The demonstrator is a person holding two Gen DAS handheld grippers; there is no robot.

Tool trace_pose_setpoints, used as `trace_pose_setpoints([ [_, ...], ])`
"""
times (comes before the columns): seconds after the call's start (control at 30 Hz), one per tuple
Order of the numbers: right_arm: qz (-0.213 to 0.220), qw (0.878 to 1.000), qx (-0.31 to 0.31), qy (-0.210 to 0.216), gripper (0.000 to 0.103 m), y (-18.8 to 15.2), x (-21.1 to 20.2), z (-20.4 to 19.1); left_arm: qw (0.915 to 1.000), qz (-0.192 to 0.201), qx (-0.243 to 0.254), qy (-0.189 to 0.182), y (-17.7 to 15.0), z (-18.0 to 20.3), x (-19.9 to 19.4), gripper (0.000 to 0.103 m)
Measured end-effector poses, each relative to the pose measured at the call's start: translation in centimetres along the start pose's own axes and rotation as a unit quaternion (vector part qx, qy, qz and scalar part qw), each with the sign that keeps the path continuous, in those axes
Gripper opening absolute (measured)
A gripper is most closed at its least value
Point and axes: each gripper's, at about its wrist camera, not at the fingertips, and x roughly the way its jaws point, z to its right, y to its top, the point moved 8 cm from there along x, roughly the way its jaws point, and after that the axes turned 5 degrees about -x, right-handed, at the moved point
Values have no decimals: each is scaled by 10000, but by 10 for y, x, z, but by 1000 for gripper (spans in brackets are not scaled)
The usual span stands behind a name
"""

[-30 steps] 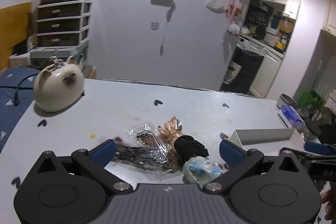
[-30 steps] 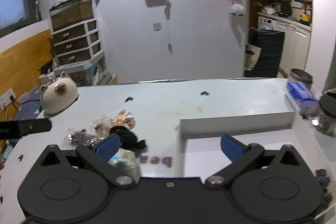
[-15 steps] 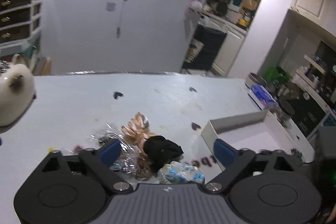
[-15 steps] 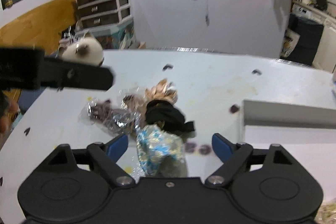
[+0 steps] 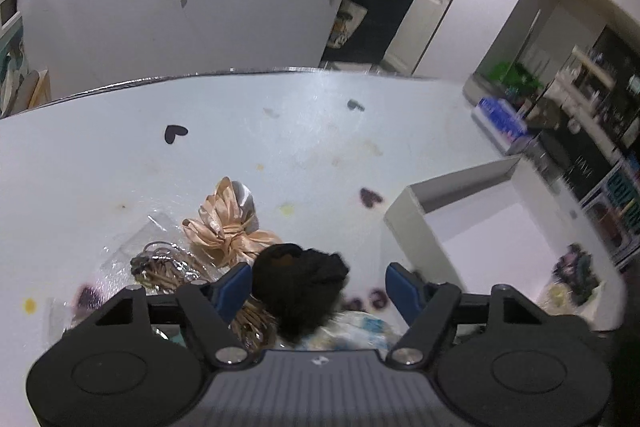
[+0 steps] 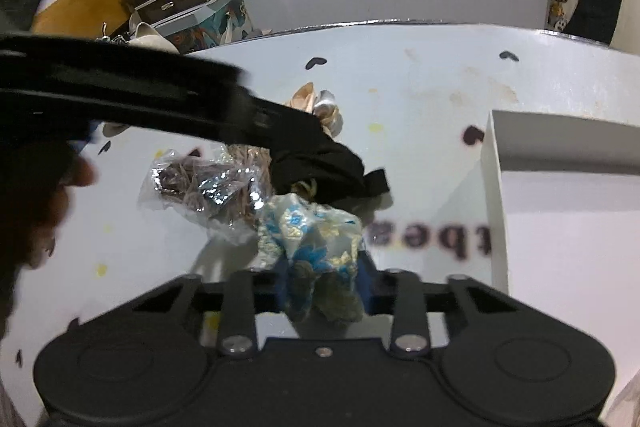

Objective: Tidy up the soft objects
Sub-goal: 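Grasp the floral scrunchie with the right tool while the left tool grasps the black scrunchie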

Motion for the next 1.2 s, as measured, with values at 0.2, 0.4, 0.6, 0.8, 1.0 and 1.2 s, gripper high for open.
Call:
trace_pose_setpoints([
  [0.2, -122, 9999, 95, 62, 24, -12, -12, 1, 9992, -240, 235, 198, -3, -2, 30, 74],
  [0.4, -203, 9997, 54, 151, 24, -21, -20, -5, 9954, -787, 517, 157, -23, 6, 51, 68],
  [0.6, -261, 9996, 17, 143, 23, -26, -25, -7, 9921, -1045, 621, 309, -40, 10, 54, 35],
  [0.8, -297, 9994, -83, 173, 22, -32, -32, -14, 9942, -996, 347, 212, -46, 8, 45, 27],
  [1.0, -311, 9991, -204, 206, 22, -38, -40, -21, 9983, -534, -95, 194, -37, 3, 18, 26],
  [1.2, -208, 9992, -279, 187, 22, -41, -54, -26, 9986, 33, -415, 323, -18, -6, -23, 26],
])
